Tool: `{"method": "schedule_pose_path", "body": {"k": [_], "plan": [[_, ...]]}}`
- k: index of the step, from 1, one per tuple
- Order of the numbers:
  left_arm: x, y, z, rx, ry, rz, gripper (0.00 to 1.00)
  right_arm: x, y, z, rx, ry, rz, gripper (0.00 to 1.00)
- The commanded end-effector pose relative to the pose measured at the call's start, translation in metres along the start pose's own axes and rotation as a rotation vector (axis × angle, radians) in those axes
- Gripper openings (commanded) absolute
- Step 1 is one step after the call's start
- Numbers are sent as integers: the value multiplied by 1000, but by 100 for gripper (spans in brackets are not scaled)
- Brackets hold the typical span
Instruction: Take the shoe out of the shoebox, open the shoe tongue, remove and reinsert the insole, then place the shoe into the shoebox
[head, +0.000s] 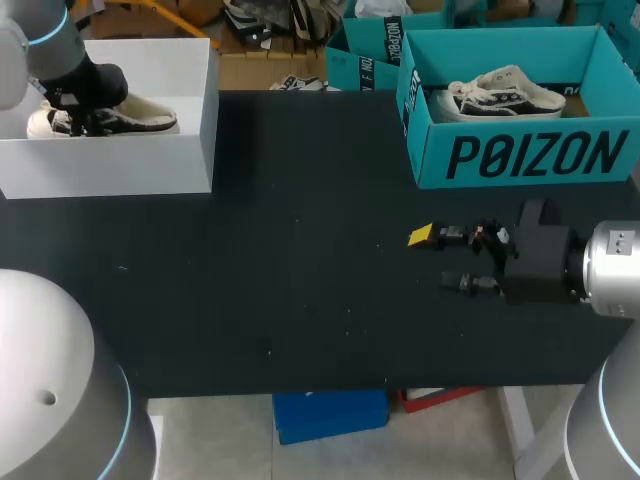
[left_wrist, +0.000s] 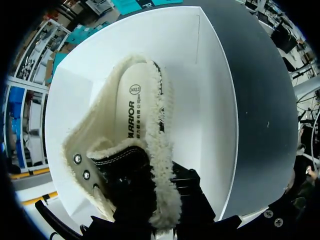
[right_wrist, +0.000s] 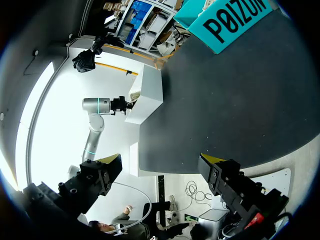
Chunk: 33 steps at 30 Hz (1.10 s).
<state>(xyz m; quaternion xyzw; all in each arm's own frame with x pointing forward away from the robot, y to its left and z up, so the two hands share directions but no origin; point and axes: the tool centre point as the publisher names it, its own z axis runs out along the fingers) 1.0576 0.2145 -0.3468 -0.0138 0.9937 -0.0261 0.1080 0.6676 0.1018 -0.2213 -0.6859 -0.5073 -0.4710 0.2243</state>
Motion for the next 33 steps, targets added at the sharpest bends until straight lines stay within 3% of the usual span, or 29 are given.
{"method": "schedule_pose_path", "body": {"k": [1, 11, 14, 16, 17, 22, 33], "plan": [[-3, 0, 6, -13, 11, 7, 0, 0, 0, 1, 0, 1, 0, 100], [1, -1, 14, -36, 43, 36, 0, 0, 0, 1, 0, 1, 0, 100], [2, -1, 14, -40, 49, 42, 16, 0, 0, 1, 0, 1, 0, 100], [2, -1, 14, -42, 49, 44, 37, 0, 0, 1, 0, 1, 0, 100], [2, -1, 13, -43, 49, 45, 43, 0, 0, 1, 0, 1, 0, 100], [-1, -1, 7, -37, 45, 42, 46, 0, 0, 1, 0, 1, 0, 100], [-30, -12, -41, -19, -14, 1, 43, 0, 0, 1, 0, 1, 0, 100]]}}
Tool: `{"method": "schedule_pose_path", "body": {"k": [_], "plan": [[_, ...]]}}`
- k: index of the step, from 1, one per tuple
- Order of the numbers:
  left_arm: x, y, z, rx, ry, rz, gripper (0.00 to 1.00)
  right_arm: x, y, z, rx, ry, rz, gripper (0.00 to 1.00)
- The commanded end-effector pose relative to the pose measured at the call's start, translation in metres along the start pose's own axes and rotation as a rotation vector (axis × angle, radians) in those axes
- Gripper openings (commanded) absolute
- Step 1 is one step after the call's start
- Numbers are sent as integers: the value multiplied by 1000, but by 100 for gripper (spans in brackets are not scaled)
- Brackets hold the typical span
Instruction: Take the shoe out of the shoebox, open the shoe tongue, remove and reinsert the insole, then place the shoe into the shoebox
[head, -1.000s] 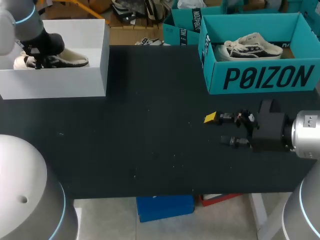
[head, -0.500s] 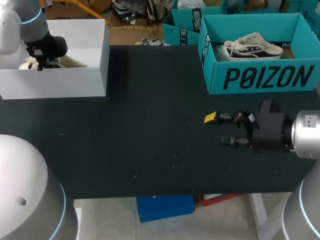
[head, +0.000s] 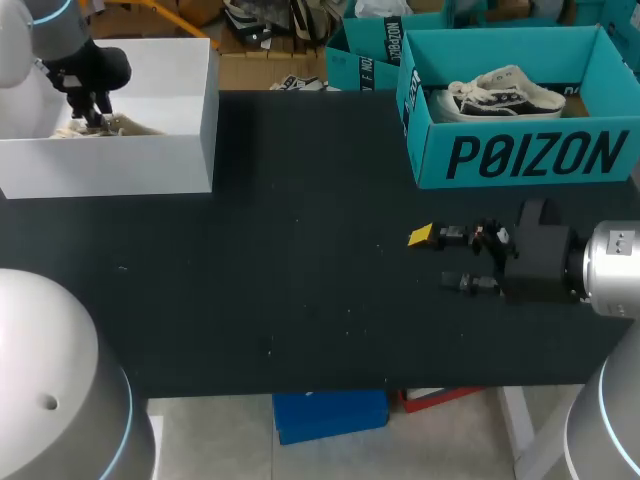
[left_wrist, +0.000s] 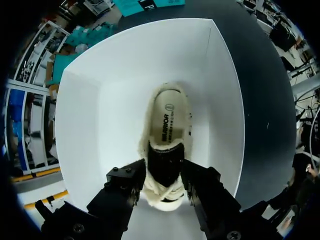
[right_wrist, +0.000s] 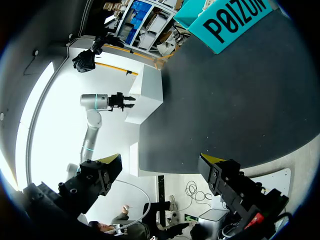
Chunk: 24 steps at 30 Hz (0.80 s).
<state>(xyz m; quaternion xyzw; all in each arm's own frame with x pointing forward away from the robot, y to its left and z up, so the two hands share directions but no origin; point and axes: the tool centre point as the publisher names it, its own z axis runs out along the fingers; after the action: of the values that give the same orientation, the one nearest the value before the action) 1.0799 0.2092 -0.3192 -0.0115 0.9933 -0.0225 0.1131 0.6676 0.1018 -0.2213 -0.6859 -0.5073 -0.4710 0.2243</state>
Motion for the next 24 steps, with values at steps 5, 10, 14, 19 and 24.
{"method": "schedule_pose_path", "body": {"k": [5, 10, 14, 19, 24], "plan": [[-7, -12, -42, -37, -3, -31, 45, 0, 0, 1, 0, 1, 0, 100], [-3, -24, -65, 21, 38, -84, 47, 0, 0, 1, 0, 1, 0, 100], [7, -35, -84, 126, 94, -99, 48, 0, 0, 1, 0, 1, 0, 100], [31, -49, -105, 259, 139, -97, 48, 0, 0, 1, 0, 1, 0, 100], [56, -61, -118, 360, 194, -119, 72, 0, 0, 1, 0, 1, 0, 100]]}}
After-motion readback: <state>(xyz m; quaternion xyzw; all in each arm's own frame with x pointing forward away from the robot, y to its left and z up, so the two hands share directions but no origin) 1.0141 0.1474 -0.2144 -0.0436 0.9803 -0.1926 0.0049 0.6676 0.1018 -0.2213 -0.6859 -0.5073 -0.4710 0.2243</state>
